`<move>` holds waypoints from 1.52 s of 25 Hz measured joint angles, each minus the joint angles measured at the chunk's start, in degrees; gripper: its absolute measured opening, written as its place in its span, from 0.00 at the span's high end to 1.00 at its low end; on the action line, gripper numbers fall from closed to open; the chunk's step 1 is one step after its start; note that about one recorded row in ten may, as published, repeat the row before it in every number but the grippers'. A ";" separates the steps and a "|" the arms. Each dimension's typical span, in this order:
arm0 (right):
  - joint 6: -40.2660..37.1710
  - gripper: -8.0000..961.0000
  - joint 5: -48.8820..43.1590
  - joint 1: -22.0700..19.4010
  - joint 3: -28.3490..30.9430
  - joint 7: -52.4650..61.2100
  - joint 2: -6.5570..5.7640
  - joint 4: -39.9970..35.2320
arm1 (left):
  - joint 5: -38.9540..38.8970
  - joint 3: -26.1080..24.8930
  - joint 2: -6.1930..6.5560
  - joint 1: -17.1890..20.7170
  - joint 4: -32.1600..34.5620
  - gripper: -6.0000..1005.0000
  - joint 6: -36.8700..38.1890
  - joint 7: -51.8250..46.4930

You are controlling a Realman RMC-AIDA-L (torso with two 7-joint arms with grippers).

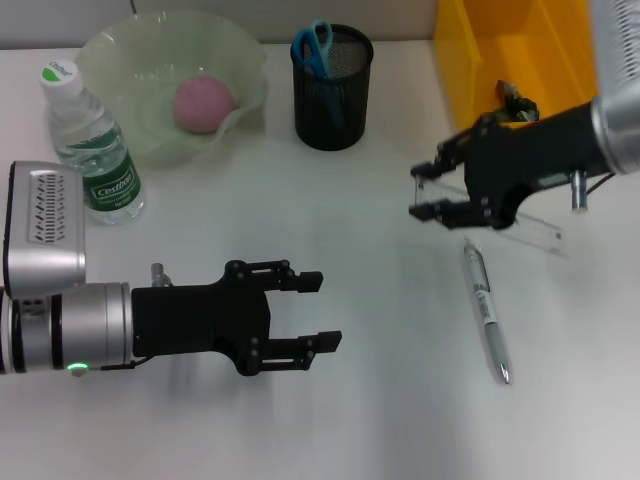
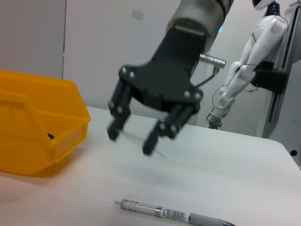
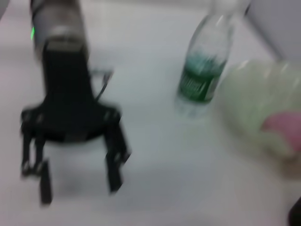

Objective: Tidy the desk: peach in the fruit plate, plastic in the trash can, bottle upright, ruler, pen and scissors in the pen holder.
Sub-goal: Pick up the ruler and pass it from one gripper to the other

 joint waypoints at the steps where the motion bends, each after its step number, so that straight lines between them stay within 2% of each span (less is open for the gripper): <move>1: 0.26 0.60 2.12 -0.60 0.81 -1.16 0.00 0.28 | 0.00 0.00 -0.01 0.00 0.00 0.29 0.00 -0.03; 4: 1.49 0.60 11.10 -2.91 2.89 -6.15 -0.14 2.85 | 0.00 -0.13 -0.10 -0.02 0.00 0.29 0.08 -0.03; 6: 1.75 0.60 12.86 -3.29 3.20 -7.34 -0.14 3.83 | 0.00 -0.20 -0.24 -0.03 -0.01 0.29 0.13 -0.04; 7: 2.96 0.60 17.51 -3.91 3.83 -10.60 -0.14 6.63 | -0.02 -0.22 -0.42 -0.04 0.00 0.29 0.17 -0.03; 9: 3.43 0.60 19.20 -3.99 3.99 -11.92 -0.14 7.87 | -0.05 -0.22 -0.50 -0.07 0.00 0.29 0.17 -0.03; 11: 4.31 0.60 23.71 -4.05 4.52 -15.77 -0.15 11.65 | -0.10 -0.22 -0.68 -0.15 0.00 0.29 0.18 -0.03; 12: 4.89 0.60 28.89 -3.98 4.84 -19.83 -0.19 15.62 | -0.10 -0.22 -0.83 -0.24 0.00 0.29 0.18 -0.03; 13: 4.89 0.60 28.89 -3.98 4.84 -19.83 -0.19 15.62 | -0.10 -0.22 -0.83 -0.24 0.00 0.29 0.18 -0.03; 14: 5.49 0.60 33.80 -3.60 4.90 -23.48 -0.19 19.30 | -0.10 -0.22 -0.90 -0.30 0.00 0.29 0.18 -0.03; 15: 5.49 0.60 33.80 -3.60 4.90 -23.48 -0.19 19.30 | -0.11 -0.22 -0.93 -0.31 0.00 0.29 0.18 -0.03; 17: 6.72 0.60 41.38 -2.57 4.65 -29.50 -0.09 24.74 | -0.19 -0.22 -1.03 -0.35 0.00 0.29 0.18 -0.02; 19: 7.13 0.60 44.20 -2.04 4.47 -32.09 -0.04 26.78 | -0.32 -0.24 -1.11 -0.38 0.00 0.29 0.18 -0.02; 22: 7.88 0.60 51.94 1.38 4.22 -44.02 0.06 34.71 | -0.44 -0.57 -1.26 -0.38 -0.10 0.29 0.18 0.00; 25: 7.98 0.59 55.09 3.87 4.17 -51.81 0.16 38.81 | -0.57 -1.67 -1.46 -0.28 -0.35 0.29 0.20 -0.01; 27: 8.31 0.60 56.05 6.75 4.15 -62.44 0.32 43.01 | -0.62 -3.39 -1.68 -0.11 -0.52 0.29 0.47 -0.33; 30: 8.69 0.60 56.06 7.48 4.15 -65.17 0.33 44.12 | -0.66 -4.08 -1.73 0.04 -0.57 0.29 0.57 -0.84; 31: 9.97 0.60 56.10 9.24 4.24 -71.48 0.36 46.45 | -0.67 -4.21 -1.74 0.07 -0.59 0.29 0.58 -1.06; 32: 9.97 0.60 56.10 9.24 4.24 -71.48 0.36 46.45 | -0.67 -4.21 -1.74 0.07 -0.59 0.29 0.58 -1.06; 36: 13.51 0.60 56.16 13.12 4.17 -84.75 0.47 51.60 | -0.72 -5.29 -1.83 0.19 -0.70 0.29 0.60 -1.83; 38: 14.32 0.60 56.17 13.81 4.16 -86.76 0.50 52.37 | -0.80 -5.53 -1.84 0.26 -0.72 0.29 0.62 -2.19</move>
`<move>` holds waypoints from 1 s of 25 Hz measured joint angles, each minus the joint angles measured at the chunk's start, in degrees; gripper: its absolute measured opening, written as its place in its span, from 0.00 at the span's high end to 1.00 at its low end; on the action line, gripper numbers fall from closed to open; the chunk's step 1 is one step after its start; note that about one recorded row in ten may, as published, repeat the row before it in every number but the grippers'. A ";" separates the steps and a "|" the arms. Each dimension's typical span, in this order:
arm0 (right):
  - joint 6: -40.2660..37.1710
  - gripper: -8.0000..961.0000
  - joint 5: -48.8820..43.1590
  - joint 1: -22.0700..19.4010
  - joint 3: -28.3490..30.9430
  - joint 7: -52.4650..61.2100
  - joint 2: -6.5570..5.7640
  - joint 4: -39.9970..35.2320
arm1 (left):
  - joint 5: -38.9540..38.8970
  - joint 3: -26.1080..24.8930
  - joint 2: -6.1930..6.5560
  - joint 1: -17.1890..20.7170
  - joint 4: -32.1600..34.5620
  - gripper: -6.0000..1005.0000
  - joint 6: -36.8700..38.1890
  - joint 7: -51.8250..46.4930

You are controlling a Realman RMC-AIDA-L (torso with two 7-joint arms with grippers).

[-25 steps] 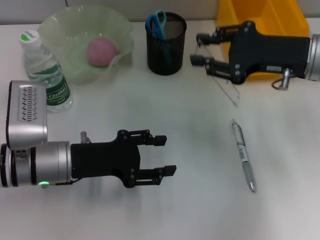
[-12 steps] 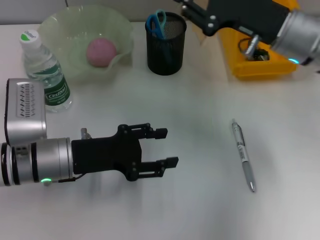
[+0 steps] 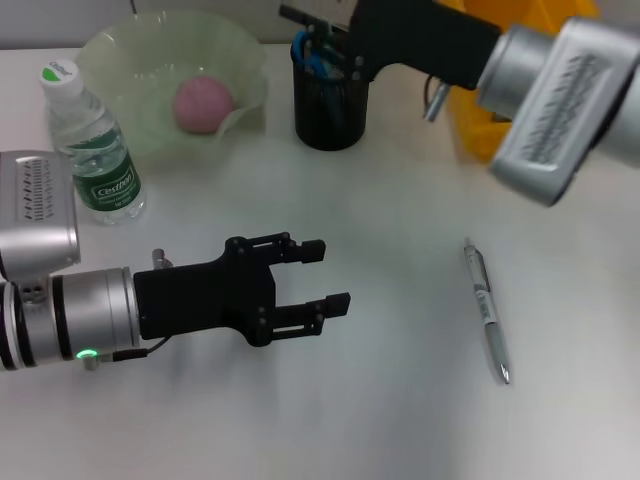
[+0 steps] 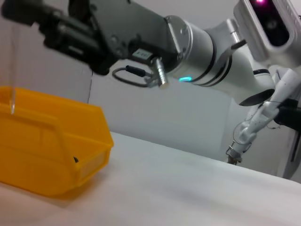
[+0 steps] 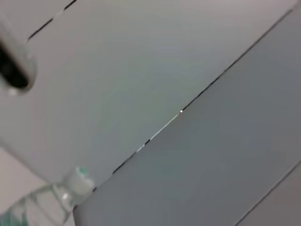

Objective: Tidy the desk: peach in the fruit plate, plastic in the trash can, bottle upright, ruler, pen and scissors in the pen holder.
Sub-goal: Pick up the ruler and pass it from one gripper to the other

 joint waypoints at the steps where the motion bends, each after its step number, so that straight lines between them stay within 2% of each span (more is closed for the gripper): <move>1: 0.86 0.60 0.00 0.78 -0.01 -1.85 0.03 0.80 | -0.13 -0.05 0.00 0.03 0.00 0.29 0.00 -0.22; 9: 4.72 0.59 0.08 4.51 -0.07 -5.89 0.16 2.66 | -0.65 -0.05 -0.01 0.26 0.00 0.29 0.02 -0.72; 16: 4.61 0.60 1.80 6.47 0.54 -1.75 0.16 4.30 | -1.44 -0.04 -0.04 0.75 0.01 0.29 0.09 -0.63; 19: 1.88 0.60 6.49 5.07 0.44 1.93 0.15 4.98 | -2.99 -0.04 -0.13 1.05 -0.02 0.29 0.09 -0.27; 22: -2.63 0.60 10.90 2.05 0.52 7.84 0.14 5.02 | -3.66 -0.03 -0.19 1.15 -0.03 0.29 0.09 -0.21; 23: -6.31 0.60 13.77 -0.52 0.61 13.36 0.13 4.90 | -3.92 -0.02 -0.23 1.12 -0.12 0.29 0.09 -0.21; 25: -7.79 0.60 14.69 -1.68 0.62 15.87 0.11 4.84 | -4.94 -0.01 -0.28 0.76 -0.73 0.29 0.09 -0.03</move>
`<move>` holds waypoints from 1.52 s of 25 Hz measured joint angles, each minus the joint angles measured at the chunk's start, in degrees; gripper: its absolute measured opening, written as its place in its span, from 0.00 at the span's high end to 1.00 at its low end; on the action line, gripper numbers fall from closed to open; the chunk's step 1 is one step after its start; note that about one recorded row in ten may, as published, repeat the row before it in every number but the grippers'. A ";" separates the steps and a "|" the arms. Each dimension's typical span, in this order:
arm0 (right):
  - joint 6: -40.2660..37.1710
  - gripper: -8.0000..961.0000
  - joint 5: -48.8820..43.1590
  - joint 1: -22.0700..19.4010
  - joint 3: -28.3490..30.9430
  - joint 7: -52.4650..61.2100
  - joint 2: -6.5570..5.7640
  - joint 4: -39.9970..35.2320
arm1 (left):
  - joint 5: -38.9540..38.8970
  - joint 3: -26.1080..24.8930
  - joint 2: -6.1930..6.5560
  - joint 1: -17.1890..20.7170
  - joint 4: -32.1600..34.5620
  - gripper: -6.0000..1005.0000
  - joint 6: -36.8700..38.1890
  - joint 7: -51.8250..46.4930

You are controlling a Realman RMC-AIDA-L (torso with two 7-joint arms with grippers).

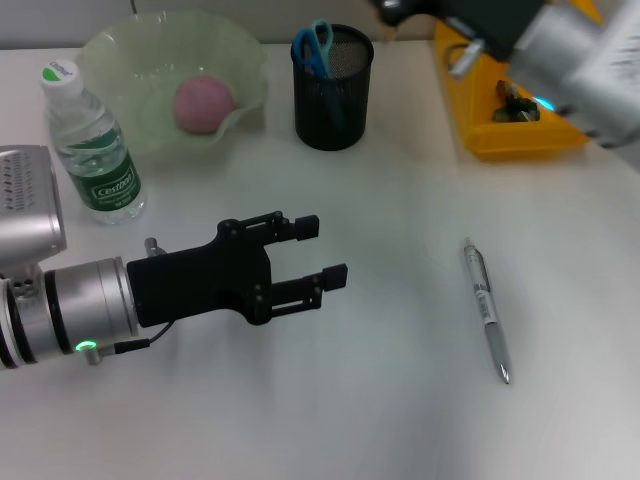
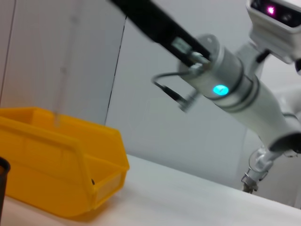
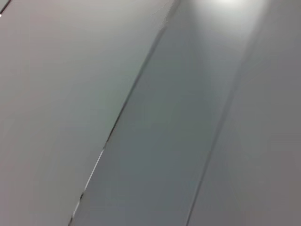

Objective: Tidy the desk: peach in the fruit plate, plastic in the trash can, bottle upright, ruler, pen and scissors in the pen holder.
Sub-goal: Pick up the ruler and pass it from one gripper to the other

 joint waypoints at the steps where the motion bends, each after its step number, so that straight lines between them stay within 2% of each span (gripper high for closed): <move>1: -1.49 0.60 0.77 -1.23 0.00 2.32 -0.01 -0.07 | -0.51 0.07 0.00 -0.16 -0.31 0.29 0.00 0.15; 3: -6.80 0.60 1.36 -5.22 -0.05 10.54 -0.26 -0.58 | -1.75 0.47 0.00 -0.37 -0.74 0.29 0.01 0.84; 4: -6.80 0.60 1.36 -5.22 -0.05 10.54 -0.26 -0.58 | -1.75 0.47 0.00 -0.37 -0.74 0.29 0.01 0.84; 7: -12.14 0.60 1.31 -9.41 -0.42 18.65 -0.44 -1.67 | -1.89 1.14 -0.12 -0.75 -0.82 0.29 0.09 1.19; 8: -15.29 0.59 0.95 -12.22 -0.57 23.28 -0.53 -2.34 | -1.90 1.32 -0.19 -1.14 -1.22 0.29 0.32 1.21; 11: -17.74 0.59 0.47 -14.57 -0.85 27.10 -0.76 -2.67 | -2.04 1.19 -0.23 -1.86 -2.33 0.29 0.94 1.18; 13: -20.72 0.59 -1.68 -18.20 -1.36 32.86 -1.49 -4.26 | -2.57 1.23 -0.25 -2.91 -3.56 0.29 1.67 0.97; 15: -21.27 0.59 -2.88 -19.23 -1.43 34.76 -1.68 -5.13 | -2.83 1.46 -0.26 -4.02 -4.71 0.29 2.24 0.86; 18: -22.86 0.59 -8.72 -22.72 -1.10 42.10 -2.64 -9.04 | -2.84 1.52 -0.26 -4.67 -5.36 0.29 2.42 0.87; 19: -22.86 0.59 -8.72 -22.72 -1.10 42.10 -2.64 -9.04 | -2.74 1.58 -0.26 -5.60 -6.15 0.29 2.62 0.91; 21: -23.21 0.59 -11.48 -23.57 -0.87 44.82 -3.40 -10.33 | -2.74 1.58 -0.26 -5.60 -6.15 0.29 2.62 0.91; 23: -23.41 0.59 -15.48 -23.34 -0.75 47.12 -4.60 -10.77 | -2.83 2.37 -0.25 -6.54 -6.47 0.29 3.26 0.46; 26: -23.43 0.59 -18.01 -22.99 -0.75 47.59 -4.97 -11.02 | -2.89 2.93 -0.25 -7.43 -6.48 0.29 4.05 -0.68; 32: -21.87 0.59 -19.63 -22.75 -0.70 47.26 -4.52 -11.51 | -3.14 4.37 -0.30 -8.56 -6.52 0.29 4.79 -2.74; 34: -20.48 0.59 -19.25 -22.99 0.53 46.79 -3.61 -11.52 | -3.64 4.36 -0.31 -8.57 -6.60 0.29 4.87 -2.73; 35: -20.48 0.59 -19.25 -22.99 0.53 46.79 -3.61 -11.52 | -3.64 4.36 -0.31 -8.57 -6.60 0.29 4.87 -2.73; 38: -18.72 0.59 -19.18 -24.01 5.42 43.90 -1.38 -11.47 | -6.50 5.10 -0.34 -8.74 -7.39 0.29 4.08 -1.75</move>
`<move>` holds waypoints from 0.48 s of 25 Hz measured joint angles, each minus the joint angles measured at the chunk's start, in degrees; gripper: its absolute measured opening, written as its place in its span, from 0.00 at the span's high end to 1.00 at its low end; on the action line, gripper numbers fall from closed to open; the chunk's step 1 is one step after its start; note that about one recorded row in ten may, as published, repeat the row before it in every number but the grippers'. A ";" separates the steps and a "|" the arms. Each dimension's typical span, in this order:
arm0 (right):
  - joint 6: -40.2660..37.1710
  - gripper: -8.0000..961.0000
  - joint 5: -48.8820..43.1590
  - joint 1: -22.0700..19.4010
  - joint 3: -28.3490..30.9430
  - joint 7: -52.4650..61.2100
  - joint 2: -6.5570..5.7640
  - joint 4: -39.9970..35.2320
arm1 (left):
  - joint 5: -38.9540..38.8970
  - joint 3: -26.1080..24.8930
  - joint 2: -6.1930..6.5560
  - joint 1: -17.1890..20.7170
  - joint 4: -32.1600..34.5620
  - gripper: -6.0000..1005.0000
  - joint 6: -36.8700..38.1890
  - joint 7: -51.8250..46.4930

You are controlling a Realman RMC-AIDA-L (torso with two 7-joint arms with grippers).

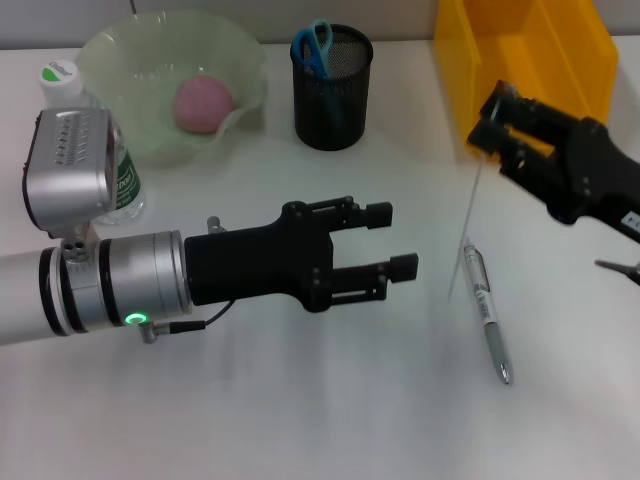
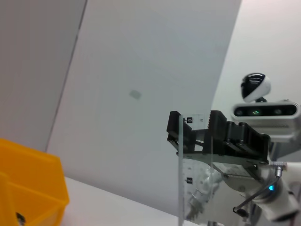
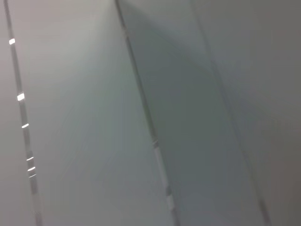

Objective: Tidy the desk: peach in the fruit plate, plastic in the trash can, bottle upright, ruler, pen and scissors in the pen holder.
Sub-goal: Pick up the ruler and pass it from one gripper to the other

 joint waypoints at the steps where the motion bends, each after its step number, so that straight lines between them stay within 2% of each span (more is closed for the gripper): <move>1: 0.00 0.59 0.00 0.00 0.00 0.00 0.00 0.00 | -1.12 0.64 -0.01 -0.19 -0.56 0.29 -0.33 0.68; 3: 0.40 0.59 0.04 -0.28 2.75 -2.45 0.79 0.74 | -1.99 1.19 0.00 -0.34 -0.95 0.29 -0.52 1.16; 4: 0.65 0.59 0.06 0.00 4.33 -3.71 0.97 1.94 | -6.41 4.34 -0.01 -0.70 -2.10 0.29 -1.50 3.71; 7: 2.06 0.59 0.14 1.85 7.93 -6.25 1.04 5.78 | -12.47 9.00 -0.01 -0.46 -2.31 0.29 -3.38 6.62; 8: 2.79 0.59 0.16 2.58 9.04 -6.88 1.04 7.16 | -12.47 9.00 -0.01 -0.46 -2.31 0.29 -3.38 6.62; 10: 4.55 0.59 0.17 3.82 10.47 -8.66 1.05 9.21 | -21.77 16.74 0.00 0.05 -1.77 0.29 -5.94 10.56; 12: 5.64 0.58 0.18 4.94 12.11 -11.05 1.16 11.45 | -26.42 20.24 0.00 0.35 -1.30 0.29 -7.56 12.39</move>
